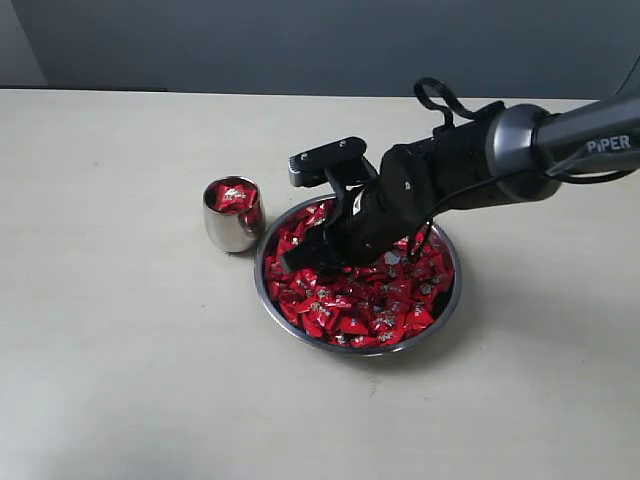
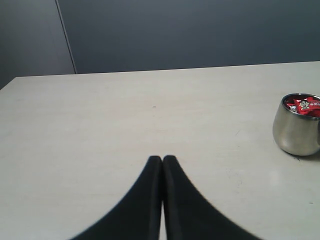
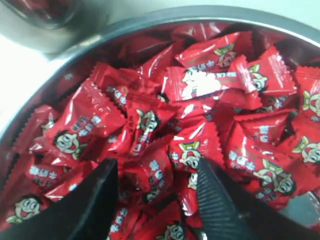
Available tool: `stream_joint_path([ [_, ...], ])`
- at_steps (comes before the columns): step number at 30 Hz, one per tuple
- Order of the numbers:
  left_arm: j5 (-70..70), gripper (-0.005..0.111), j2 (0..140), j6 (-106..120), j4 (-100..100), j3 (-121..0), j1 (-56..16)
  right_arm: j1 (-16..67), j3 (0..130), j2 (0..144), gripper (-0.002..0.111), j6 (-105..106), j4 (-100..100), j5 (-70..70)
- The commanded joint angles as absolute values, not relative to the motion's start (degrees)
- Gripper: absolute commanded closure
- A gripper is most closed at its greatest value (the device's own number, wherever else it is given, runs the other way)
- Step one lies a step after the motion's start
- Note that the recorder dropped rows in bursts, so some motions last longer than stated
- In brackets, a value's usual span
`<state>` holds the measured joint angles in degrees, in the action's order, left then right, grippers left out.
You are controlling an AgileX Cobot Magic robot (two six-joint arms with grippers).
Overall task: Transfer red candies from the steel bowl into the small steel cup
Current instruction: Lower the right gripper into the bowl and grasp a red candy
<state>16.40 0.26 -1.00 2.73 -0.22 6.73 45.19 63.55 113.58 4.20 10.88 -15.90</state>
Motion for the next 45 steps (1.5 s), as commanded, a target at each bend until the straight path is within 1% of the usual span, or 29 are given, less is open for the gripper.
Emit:
stream_joint_path([
  [1,16.29,0.106,0.00,-1.12,2.57,0.00,6.77,44.65,63.80,113.54,0.061,4.46,10.39,-16.21],
  [31,16.29,0.106,0.00,-1.12,2.57,0.00,6.77,44.65,63.70,115.58,0.061,4.46,12.03,-14.85],
  [33,16.29,0.106,0.00,-1.12,2.57,0.00,6.77,44.65,63.70,115.58,0.068,4.46,12.03,-14.85],
  [36,16.29,0.106,0.00,-1.12,2.57,0.00,6.77,44.65,63.70,115.58,0.088,4.46,12.03,-14.85],
  [38,16.29,0.106,0.00,-1.12,2.57,0.00,6.77,44.65,63.70,115.58,0.104,4.46,12.03,-14.85],
  [39,16.29,0.106,0.00,-1.12,2.57,0.00,6.77,44.65,63.70,115.58,0.109,4.46,12.03,-14.85],
  [45,16.29,0.106,0.00,-1.12,2.57,0.00,6.77,44.65,63.70,114.86,0.108,4.46,11.41,-15.30],
])
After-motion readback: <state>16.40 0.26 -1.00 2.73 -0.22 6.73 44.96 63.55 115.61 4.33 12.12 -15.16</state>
